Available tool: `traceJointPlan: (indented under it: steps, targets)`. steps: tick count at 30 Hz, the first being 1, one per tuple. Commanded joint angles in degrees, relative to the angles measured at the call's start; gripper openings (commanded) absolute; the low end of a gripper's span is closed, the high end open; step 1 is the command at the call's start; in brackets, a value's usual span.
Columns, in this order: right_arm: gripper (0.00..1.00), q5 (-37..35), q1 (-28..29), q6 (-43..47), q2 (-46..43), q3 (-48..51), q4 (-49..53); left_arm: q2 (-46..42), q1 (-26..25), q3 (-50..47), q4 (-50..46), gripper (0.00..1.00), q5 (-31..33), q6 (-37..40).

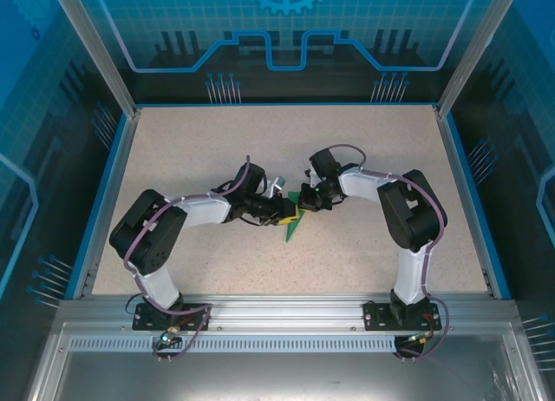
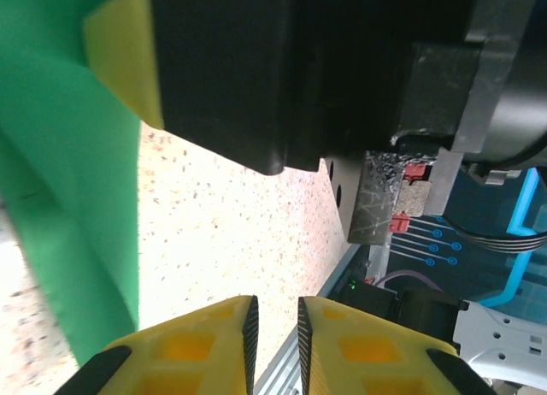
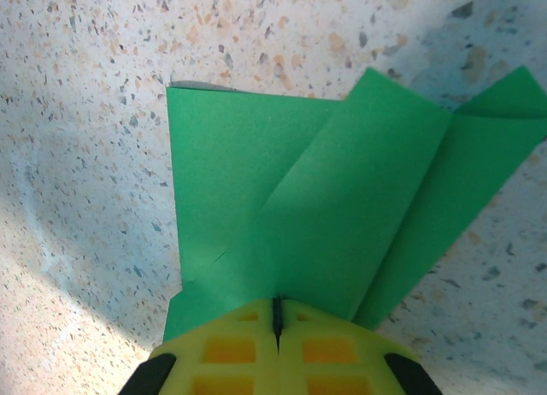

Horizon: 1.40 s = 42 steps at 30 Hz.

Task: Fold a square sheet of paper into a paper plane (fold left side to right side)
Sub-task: Fold the wing for the fifth time at the center of the table.

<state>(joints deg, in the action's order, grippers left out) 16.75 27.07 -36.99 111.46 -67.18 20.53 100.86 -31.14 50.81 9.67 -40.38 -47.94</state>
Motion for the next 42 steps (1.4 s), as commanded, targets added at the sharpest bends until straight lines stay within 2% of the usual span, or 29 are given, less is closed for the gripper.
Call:
traceJointPlan:
  steps: [1, 15, 34, 42]
  targets:
    - [0.02, -1.46, 0.57, 0.87, 2.27, 1.8, 4.9, 2.41, -0.49, 1.98, -2.06, 0.22, -0.98, -0.92]
    - [0.02, -1.46, 0.62, 1.05, 2.37, 1.79, 4.77, 7.74, -1.67, 1.61, -3.82, 0.22, 1.35, -0.67]
    - [0.02, -1.98, 0.61, 1.64, 2.07, 1.7, 5.08, 8.35, -1.93, -0.7, -6.27, 0.22, 4.56, -0.18]
    - [0.01, 0.14, 0.53, 1.27, -1.48, 3.04, -0.1, 9.13, -2.18, -1.41, -9.38, 0.2, 6.65, 0.02]
